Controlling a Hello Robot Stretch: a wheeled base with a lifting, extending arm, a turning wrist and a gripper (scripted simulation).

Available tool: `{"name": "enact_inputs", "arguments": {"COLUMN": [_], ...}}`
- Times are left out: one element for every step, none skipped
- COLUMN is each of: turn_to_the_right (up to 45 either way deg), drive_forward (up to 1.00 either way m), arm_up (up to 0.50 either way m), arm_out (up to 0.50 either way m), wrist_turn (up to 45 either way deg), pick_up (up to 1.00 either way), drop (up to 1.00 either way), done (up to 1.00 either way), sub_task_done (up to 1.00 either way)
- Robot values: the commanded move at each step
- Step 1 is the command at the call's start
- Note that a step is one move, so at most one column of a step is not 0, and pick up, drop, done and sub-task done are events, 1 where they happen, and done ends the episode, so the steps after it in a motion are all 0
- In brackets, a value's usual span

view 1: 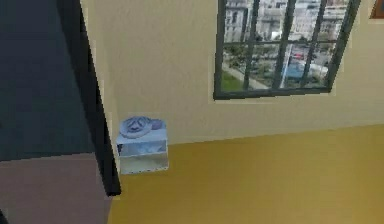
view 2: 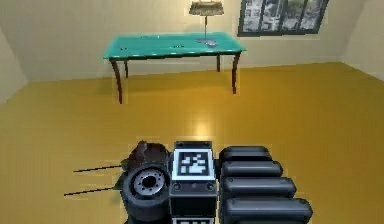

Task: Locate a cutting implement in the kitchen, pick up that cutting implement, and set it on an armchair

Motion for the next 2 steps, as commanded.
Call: {"name": "enact_inputs", "arguments": {"turn_to_the_right": [-9.0,0.0], "drive_forward": [0.00,1.00], "arm_up": [0.00,0.00], "arm_out": [0.00,0.00], "wrist_turn": [0.0,0.0], "pick_up": [0.00,0.00], "drop": [0.00,0.00], "done": [0.00,0.00], "sub_task_done": [0.00,0.00]}}
